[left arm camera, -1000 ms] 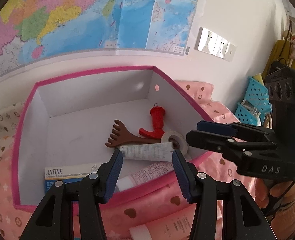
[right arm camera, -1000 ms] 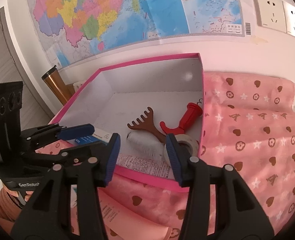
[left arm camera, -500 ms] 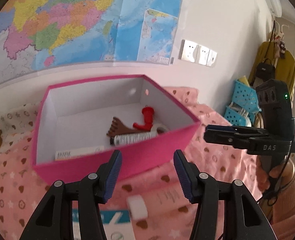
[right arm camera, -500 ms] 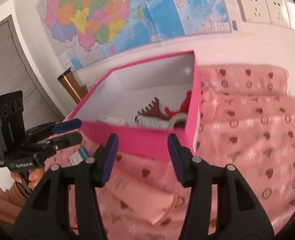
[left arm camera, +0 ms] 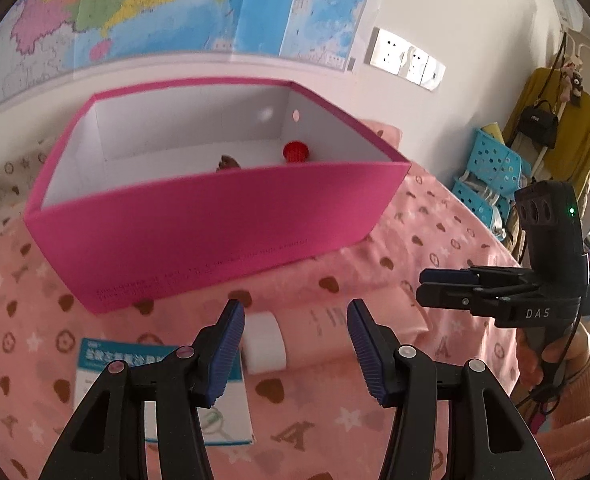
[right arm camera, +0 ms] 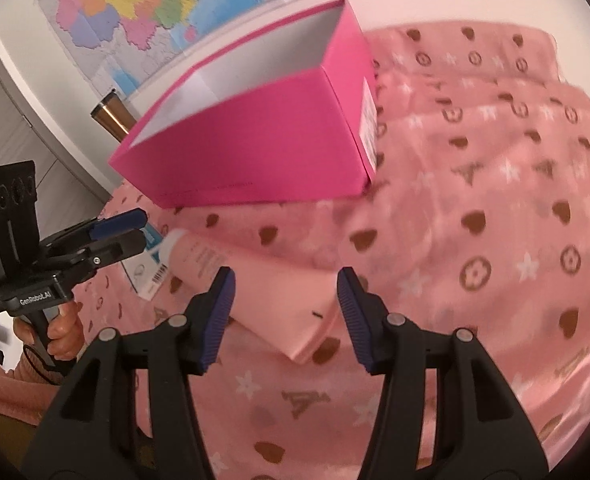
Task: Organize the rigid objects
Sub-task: 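Move the right gripper to the large pink tube with white cap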
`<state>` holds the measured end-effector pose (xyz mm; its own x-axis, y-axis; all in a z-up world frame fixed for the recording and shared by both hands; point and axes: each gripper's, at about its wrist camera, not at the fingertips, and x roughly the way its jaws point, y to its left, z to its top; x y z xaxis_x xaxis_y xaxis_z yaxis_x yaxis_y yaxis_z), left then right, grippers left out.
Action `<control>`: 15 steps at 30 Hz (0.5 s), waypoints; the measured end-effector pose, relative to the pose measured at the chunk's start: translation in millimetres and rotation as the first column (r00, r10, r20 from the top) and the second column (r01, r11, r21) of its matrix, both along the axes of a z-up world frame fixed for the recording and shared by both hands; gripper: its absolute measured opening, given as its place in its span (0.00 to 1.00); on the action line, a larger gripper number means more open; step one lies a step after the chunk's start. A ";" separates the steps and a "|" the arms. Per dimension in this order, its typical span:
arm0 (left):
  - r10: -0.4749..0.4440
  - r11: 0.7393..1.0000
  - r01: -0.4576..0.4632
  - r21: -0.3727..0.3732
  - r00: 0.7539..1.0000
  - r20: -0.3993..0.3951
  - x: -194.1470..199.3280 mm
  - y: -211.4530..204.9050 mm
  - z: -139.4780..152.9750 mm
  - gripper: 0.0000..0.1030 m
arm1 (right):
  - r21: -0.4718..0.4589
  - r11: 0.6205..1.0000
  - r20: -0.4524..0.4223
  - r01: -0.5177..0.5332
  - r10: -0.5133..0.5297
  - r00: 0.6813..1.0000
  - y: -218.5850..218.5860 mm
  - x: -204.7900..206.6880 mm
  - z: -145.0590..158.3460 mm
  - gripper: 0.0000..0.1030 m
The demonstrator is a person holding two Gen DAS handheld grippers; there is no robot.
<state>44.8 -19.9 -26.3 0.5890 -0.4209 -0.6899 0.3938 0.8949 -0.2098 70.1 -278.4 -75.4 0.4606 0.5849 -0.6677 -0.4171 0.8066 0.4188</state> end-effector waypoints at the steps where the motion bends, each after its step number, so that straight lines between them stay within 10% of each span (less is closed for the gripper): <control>1: 0.001 1.000 -0.001 -0.001 1.000 -0.006 -0.9 0.2 -2.2 0.53 | 0.001 1.000 -0.005 0.002 -0.002 1.000 -0.6 -1.3 -1.8 0.53; 15: -0.003 1.000 0.002 -0.012 0.998 -0.063 -6.5 -0.3 -17.0 0.53 | -0.003 1.000 -0.043 0.010 -0.010 0.999 0.8 -5.6 -15.0 0.54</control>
<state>38.3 -20.2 -43.2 0.5437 -0.4309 -0.7202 0.3819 0.8912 -0.2449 64.5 -277.6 -90.4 0.4374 0.5787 -0.6883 -0.3908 0.8117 0.4341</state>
